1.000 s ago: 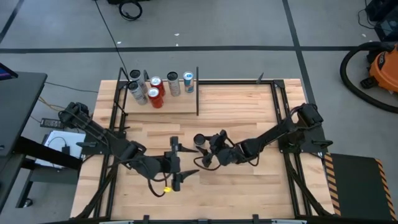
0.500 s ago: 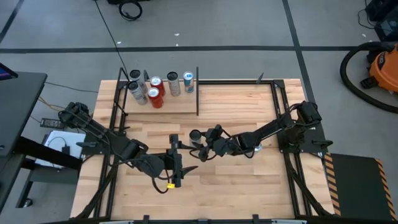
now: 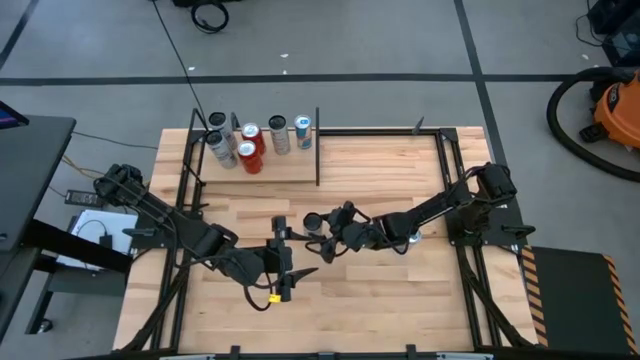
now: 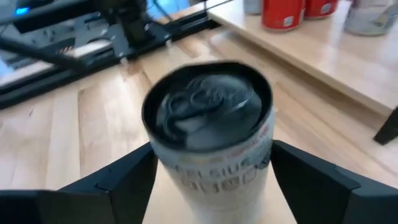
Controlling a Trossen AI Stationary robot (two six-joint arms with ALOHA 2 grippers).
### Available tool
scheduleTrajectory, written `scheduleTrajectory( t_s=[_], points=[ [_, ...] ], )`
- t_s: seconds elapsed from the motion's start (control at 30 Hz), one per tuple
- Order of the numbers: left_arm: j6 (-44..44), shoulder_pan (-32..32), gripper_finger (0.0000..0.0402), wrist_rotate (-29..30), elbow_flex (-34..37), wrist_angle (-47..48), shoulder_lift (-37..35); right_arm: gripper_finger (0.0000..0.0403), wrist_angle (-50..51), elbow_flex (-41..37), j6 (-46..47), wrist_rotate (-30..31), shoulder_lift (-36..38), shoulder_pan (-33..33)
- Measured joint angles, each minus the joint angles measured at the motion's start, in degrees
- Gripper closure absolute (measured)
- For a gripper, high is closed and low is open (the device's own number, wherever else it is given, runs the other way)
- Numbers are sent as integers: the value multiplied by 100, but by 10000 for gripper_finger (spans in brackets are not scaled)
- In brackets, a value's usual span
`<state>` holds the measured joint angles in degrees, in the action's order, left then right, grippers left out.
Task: Place canned beverage on shelf
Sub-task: Put the white-yellow soda can on the shelf aligned with the other white-yellow soda can
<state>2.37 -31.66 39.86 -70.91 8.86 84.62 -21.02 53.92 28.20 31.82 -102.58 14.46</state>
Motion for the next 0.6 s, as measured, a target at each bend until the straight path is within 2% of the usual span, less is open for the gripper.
scheduleTrajectory(
  t_s=[0.17, 0.3, 0.43, 0.6],
  points=[
    [7, 0, 88, 0, 0, 131, 0, 55, -89, -8, -79, -61, -11, 2],
    [211, -2, 88, 147, 0, 469, 2, 47, -114, -10, -130, -334, 106, -14],
    [617, 16, 88, 377, 2, 890, 2, 47, 186, -10, -202, -586, 575, -30],
    [1290, 217, 88, 383, 5, 1448, 2, 48, 915, -10, -478, -598, 1397, -20]
  ],
)
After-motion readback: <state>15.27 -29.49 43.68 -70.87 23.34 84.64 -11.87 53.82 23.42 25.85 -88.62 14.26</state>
